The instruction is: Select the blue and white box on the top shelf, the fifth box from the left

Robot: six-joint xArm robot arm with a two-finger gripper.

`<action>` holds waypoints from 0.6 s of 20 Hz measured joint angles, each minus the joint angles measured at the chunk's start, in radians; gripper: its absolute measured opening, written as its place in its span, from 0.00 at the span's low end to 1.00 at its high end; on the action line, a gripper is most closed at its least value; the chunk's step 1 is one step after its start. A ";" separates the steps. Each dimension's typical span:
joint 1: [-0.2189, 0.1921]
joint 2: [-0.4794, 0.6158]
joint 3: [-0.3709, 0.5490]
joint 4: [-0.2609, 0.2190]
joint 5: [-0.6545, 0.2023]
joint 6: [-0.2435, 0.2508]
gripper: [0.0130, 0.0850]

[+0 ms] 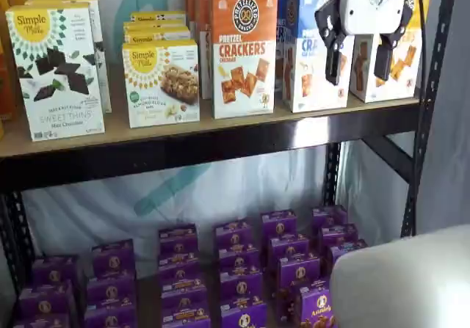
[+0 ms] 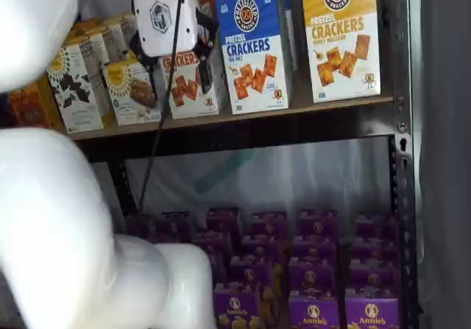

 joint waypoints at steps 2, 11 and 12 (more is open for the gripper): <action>-0.020 0.016 -0.014 0.023 0.028 -0.009 1.00; 0.003 0.016 -0.002 -0.015 -0.018 -0.004 1.00; 0.003 0.016 0.002 -0.024 -0.041 -0.007 1.00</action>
